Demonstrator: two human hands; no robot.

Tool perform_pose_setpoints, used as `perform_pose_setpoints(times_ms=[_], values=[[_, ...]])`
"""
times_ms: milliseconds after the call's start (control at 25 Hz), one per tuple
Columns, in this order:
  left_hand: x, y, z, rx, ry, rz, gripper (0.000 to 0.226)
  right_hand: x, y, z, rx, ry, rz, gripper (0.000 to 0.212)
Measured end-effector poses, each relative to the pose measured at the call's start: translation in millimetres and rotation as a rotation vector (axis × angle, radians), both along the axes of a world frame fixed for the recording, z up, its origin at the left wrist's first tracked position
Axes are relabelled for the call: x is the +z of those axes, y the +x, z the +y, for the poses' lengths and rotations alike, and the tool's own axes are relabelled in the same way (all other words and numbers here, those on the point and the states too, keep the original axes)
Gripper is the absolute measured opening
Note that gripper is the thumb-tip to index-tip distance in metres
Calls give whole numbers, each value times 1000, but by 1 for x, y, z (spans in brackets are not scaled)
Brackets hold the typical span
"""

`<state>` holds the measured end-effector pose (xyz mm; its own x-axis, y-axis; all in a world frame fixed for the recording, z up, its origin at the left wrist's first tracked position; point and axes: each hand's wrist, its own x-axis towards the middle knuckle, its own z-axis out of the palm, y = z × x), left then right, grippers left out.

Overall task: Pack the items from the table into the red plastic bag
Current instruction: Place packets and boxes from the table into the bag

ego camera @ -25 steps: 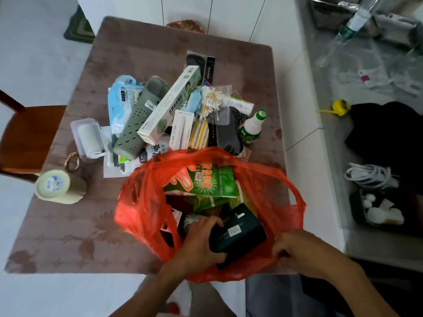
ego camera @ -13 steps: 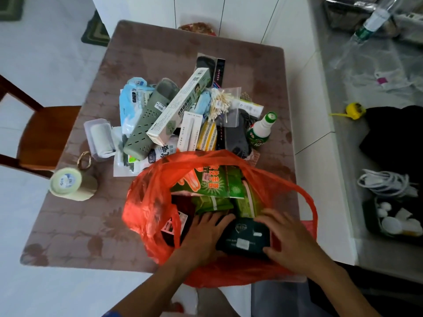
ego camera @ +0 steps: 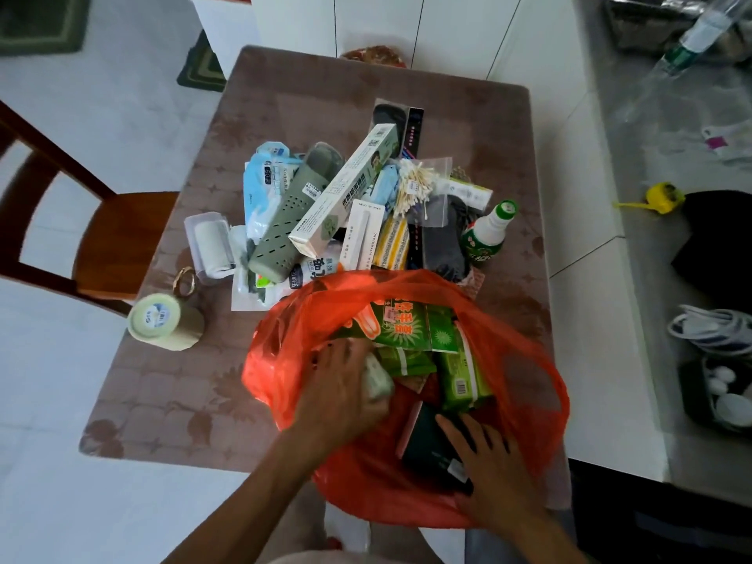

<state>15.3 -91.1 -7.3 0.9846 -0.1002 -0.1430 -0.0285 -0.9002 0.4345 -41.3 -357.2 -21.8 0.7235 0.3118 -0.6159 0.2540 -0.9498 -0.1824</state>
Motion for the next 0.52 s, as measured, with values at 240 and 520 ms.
perform_pose_setpoints(times_ms=[240, 520], values=[[-16, 12, 20, 148, 71, 30, 79, 21, 21, 24, 61, 235, -123, 95], [-1, -12, 55, -31, -3, -93, 48, -18, 47, 70, 249, 268, -189, 109]])
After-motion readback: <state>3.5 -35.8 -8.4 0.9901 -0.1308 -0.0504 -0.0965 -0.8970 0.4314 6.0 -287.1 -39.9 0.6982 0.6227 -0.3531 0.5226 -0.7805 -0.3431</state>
